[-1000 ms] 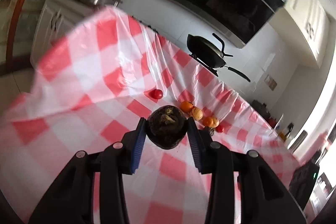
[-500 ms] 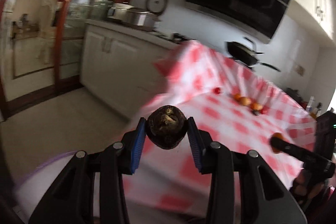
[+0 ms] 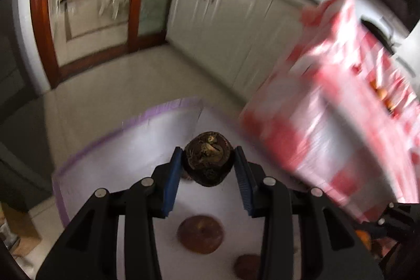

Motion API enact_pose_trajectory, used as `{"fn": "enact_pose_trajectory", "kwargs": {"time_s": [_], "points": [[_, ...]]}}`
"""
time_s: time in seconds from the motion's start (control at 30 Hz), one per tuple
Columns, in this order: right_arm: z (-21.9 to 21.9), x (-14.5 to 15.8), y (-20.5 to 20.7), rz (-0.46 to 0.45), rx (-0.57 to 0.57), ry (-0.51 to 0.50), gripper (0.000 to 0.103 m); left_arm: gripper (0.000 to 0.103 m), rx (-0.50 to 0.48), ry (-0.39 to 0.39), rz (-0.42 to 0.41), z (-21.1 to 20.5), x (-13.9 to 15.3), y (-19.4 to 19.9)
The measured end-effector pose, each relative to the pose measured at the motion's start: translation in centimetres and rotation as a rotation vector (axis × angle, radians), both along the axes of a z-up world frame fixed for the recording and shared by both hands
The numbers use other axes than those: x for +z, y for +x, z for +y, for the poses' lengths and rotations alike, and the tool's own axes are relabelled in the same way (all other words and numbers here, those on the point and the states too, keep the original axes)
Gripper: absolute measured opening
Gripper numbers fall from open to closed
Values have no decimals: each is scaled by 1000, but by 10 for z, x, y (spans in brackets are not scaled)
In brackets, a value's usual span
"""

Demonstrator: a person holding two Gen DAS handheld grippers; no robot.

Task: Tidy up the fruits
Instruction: 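Carry both fruits into the white box and open both tools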

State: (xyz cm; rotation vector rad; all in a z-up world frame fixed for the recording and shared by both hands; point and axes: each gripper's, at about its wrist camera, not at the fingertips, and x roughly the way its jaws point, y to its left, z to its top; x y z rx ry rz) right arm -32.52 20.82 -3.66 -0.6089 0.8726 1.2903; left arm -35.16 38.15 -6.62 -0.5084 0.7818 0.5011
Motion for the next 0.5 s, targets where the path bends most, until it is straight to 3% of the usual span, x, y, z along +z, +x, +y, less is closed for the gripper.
{"fn": "enact_pose_trajectory", "kwargs": {"time_s": [0.07,0.2,0.5], "points": [[19,-28,-4,-4,17,-106,42,40,14,-14,60,3,-16,5],[42,-57,-7,-32,29,-220,42,40,41,-35,152,14,-46,8],[79,-102,-3,-66,11,-391,42,40,74,-96,170,24,-74,13]]}}
